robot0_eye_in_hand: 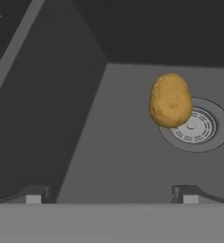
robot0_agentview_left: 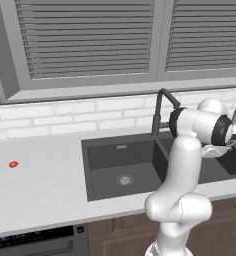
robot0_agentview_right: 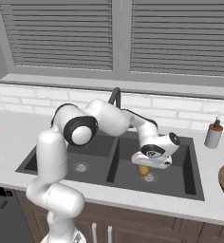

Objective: Pick the potato from the sink and place it in the bowl. Then pick the bowl and place it in the microwave. Then close the microwave door and press the start button.

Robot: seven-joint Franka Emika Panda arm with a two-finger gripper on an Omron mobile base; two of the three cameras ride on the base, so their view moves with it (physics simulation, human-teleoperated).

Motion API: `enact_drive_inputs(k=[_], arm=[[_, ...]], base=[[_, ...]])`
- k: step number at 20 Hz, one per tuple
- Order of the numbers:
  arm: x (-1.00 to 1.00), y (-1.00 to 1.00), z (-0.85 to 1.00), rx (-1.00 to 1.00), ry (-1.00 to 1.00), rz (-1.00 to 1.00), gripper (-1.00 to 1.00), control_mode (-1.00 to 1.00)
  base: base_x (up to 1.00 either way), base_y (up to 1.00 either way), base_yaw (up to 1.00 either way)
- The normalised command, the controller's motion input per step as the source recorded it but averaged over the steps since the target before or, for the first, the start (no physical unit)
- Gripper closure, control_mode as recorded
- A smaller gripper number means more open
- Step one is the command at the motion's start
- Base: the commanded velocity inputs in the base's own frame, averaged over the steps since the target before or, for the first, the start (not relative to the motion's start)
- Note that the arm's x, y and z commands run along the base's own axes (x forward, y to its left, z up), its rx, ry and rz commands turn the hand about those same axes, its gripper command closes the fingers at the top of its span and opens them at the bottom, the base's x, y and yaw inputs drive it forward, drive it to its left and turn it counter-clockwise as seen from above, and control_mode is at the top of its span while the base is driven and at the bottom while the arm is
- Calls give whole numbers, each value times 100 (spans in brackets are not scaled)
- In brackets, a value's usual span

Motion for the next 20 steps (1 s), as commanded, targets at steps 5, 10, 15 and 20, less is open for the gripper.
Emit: enact_drive_inputs(k=[5, 10, 15, 20], arm=[[8, 33, -26, 0, 6, -3, -100, -100], [10, 13, -13, 0, 2, -3, -100, -100], [1, -2, -2, 0, 2, 0, -100, -100], [26, 0, -21, 0, 2, 0, -100, -100]], base=[[0, 0, 0], [0, 0, 0], [0, 0, 0], [0, 0, 0]])
